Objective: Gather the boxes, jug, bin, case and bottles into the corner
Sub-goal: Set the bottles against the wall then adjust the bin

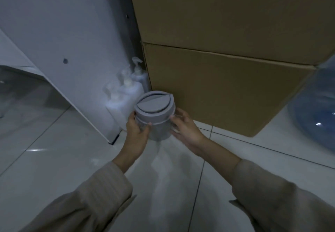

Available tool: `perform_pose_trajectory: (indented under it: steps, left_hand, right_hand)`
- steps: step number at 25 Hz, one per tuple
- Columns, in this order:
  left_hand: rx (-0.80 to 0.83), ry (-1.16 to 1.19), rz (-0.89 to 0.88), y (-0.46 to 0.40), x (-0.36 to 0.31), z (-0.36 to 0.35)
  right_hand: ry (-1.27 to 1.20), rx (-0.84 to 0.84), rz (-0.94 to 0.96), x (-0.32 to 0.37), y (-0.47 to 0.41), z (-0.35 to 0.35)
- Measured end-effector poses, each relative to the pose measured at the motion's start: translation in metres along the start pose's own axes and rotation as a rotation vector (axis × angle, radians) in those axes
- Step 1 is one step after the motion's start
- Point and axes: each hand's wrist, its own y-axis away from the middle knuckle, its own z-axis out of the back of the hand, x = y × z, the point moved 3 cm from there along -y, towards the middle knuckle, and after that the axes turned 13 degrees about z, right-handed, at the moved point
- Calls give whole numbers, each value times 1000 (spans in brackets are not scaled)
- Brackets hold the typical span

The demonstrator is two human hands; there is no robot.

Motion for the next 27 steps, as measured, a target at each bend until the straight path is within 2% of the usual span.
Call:
perform_pose_trajectory:
  steps: [1, 3, 5, 6, 7, 9, 13, 16, 21, 27]
  left_hand:
    - [-22, 7, 57, 4, 4, -5]
    - [32, -29, 309, 16, 21, -18]
    - [269, -225, 586, 33, 37, -32]
    - [441, -398, 623, 44, 40, -43]
    - [587, -540, 590, 52, 43, -54]
    - [757, -690, 406, 59, 47, -86]
    - [892, -735, 138, 73, 33, -154]
    - [949, -664, 22, 93, 23, -200]
    - [1159, -604, 0, 156, 20, -259]
    - [1312, -723, 100, 227, 36, -288]
  right_hand:
    - [10, 2, -48, -2, 3, 6]
    - [53, -17, -136, -6, 15, 25]
    - [94, -44, -183, -10, 31, 46]
    - [110, -58, -188, -10, 41, 59]
    - [125, -73, -185, -8, 50, 72]
    - [157, -121, -159, 1, 70, 103]
    - [354, -272, -60, 29, 118, 172]
    - [525, -417, 1, 51, 167, 225]
    - [800, -708, 1, 65, 277, 300]
    - [1148, -889, -250, 37, 390, 340]
